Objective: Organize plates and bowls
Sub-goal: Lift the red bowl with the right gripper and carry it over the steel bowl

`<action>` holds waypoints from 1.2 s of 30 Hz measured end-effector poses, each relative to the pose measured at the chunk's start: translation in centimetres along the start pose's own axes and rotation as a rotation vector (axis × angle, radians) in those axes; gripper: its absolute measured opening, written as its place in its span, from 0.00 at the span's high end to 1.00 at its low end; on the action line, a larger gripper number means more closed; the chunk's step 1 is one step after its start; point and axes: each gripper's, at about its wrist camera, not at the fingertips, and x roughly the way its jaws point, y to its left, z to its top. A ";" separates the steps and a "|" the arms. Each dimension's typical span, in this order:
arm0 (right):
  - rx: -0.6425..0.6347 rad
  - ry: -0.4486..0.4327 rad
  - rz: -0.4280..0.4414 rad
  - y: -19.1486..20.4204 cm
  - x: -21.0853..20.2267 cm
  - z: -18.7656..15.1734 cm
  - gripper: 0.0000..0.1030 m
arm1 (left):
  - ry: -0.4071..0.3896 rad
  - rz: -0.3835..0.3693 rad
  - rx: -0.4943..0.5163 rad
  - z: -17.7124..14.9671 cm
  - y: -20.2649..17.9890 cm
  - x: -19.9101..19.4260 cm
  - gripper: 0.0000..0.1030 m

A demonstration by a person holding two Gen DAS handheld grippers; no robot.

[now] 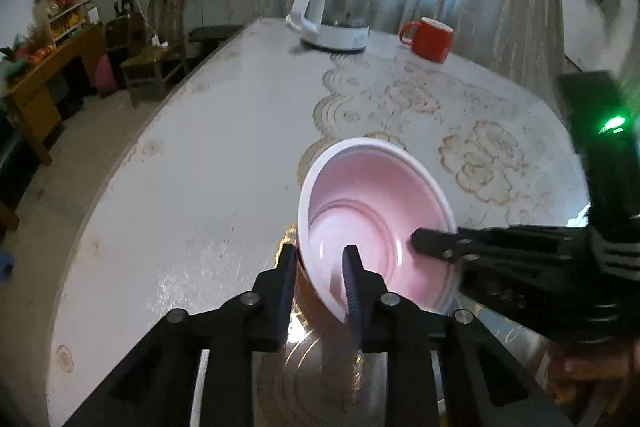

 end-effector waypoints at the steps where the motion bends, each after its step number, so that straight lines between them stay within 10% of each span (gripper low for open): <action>1: 0.000 -0.001 0.000 0.1 0.1 0.0 0.90 | 0.001 -0.016 -0.014 -0.2 0.3 -0.1 0.80; 36: 0.083 -0.206 0.087 4.3 -13.3 -14.6 0.89 | -0.176 -0.211 -0.086 -11.7 -1.0 -13.7 0.83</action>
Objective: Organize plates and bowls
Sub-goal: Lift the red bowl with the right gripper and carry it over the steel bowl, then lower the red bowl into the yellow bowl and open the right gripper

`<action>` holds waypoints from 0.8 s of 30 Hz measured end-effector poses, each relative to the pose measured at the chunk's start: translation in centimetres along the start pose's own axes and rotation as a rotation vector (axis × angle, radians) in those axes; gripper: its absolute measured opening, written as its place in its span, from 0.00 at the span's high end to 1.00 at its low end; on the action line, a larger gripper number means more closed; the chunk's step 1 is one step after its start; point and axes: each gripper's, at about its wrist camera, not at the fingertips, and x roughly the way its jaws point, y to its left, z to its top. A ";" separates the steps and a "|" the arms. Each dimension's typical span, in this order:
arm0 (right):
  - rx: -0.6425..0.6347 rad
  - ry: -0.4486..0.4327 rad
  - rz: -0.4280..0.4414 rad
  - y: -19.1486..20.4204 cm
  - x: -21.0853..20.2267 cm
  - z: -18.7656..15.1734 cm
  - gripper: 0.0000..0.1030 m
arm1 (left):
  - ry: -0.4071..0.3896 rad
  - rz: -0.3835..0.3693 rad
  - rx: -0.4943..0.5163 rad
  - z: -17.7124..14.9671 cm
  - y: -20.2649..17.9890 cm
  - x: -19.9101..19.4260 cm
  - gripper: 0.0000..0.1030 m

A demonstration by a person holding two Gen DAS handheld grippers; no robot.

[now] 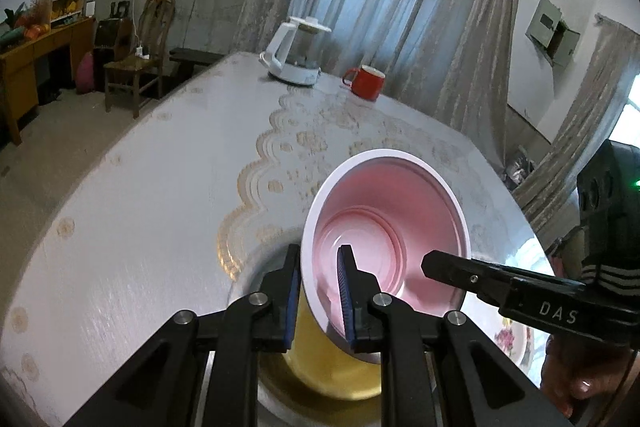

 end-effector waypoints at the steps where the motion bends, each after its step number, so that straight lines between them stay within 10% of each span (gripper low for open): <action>1: 0.015 0.002 0.003 -0.3 0.1 -0.4 0.88 | 0.005 0.009 0.007 -0.5 -0.1 0.2 0.83; 24: 0.057 0.062 -0.095 -0.8 2.6 -3.5 0.76 | 0.034 0.143 0.109 -5.4 -1.5 2.3 0.81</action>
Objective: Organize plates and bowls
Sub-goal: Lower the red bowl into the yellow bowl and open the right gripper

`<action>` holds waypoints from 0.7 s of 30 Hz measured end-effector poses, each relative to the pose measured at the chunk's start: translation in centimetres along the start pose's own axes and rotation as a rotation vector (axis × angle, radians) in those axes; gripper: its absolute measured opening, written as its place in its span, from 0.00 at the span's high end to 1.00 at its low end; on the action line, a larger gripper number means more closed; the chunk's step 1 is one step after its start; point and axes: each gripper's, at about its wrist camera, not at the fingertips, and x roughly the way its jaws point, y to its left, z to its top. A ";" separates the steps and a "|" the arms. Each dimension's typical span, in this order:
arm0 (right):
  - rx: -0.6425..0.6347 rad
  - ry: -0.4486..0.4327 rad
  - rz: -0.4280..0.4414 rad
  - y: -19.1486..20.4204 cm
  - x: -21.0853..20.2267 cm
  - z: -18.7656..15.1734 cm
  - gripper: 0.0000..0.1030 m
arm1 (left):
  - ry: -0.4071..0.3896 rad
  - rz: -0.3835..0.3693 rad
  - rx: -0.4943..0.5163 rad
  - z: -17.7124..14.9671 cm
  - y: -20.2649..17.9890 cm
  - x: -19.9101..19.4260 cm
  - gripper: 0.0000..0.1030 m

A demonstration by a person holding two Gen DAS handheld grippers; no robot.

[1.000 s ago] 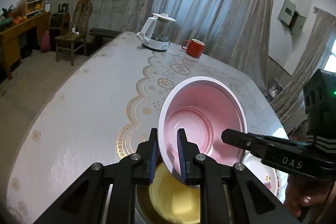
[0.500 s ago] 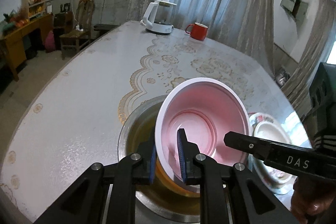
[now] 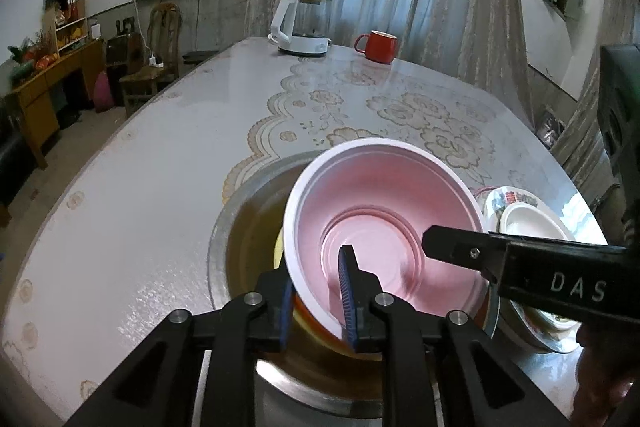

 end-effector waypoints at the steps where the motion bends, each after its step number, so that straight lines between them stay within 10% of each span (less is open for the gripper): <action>1: 0.003 -0.006 0.000 0.0 0.0 0.0 0.75 | 0.001 -0.001 -0.002 -0.1 0.0 0.1 0.81; 21: 0.037 -0.030 -0.055 -0.4 -0.6 0.0 0.72 | -0.078 -0.026 -0.092 0.0 1.8 -3.0 0.48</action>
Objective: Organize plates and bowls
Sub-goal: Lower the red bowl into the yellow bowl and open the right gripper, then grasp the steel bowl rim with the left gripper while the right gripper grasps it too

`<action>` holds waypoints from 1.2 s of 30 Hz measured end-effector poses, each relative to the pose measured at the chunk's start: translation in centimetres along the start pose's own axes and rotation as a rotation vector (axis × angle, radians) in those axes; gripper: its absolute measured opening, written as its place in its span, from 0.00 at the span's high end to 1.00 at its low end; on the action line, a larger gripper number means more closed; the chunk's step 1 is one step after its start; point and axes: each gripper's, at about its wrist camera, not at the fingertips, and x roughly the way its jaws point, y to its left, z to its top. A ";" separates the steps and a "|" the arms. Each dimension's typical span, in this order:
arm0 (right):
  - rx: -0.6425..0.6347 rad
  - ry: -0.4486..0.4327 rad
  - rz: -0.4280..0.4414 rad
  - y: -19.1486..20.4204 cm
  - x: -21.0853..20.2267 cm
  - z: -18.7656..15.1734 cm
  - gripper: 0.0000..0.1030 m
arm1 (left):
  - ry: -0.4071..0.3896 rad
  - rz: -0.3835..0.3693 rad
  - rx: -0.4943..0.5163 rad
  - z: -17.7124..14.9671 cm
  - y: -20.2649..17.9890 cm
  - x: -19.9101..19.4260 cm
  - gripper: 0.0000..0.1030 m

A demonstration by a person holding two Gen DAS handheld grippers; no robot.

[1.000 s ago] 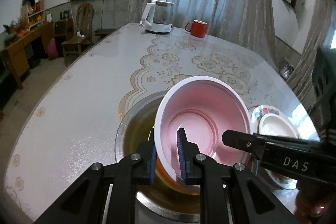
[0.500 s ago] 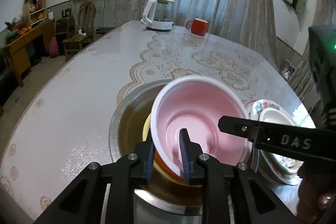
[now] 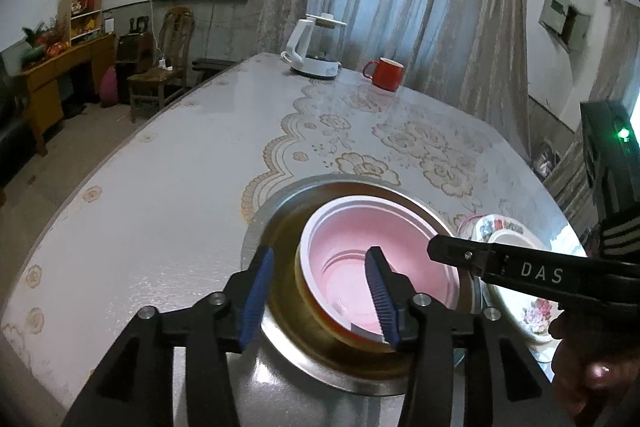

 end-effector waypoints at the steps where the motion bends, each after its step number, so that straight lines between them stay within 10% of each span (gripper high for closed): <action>1: -0.001 -0.003 0.000 0.0 -0.1 0.0 0.72 | -0.003 -0.001 -0.010 0.0 0.2 -0.2 0.45; 16: -0.088 -0.079 0.001 -1.6 -3.6 2.9 0.70 | -0.077 0.027 -0.151 0.1 3.4 -3.3 0.22; 36: -0.190 0.188 0.069 -2.8 3.3 5.8 0.72 | 0.079 -0.030 -0.203 -2.2 4.6 0.0 0.32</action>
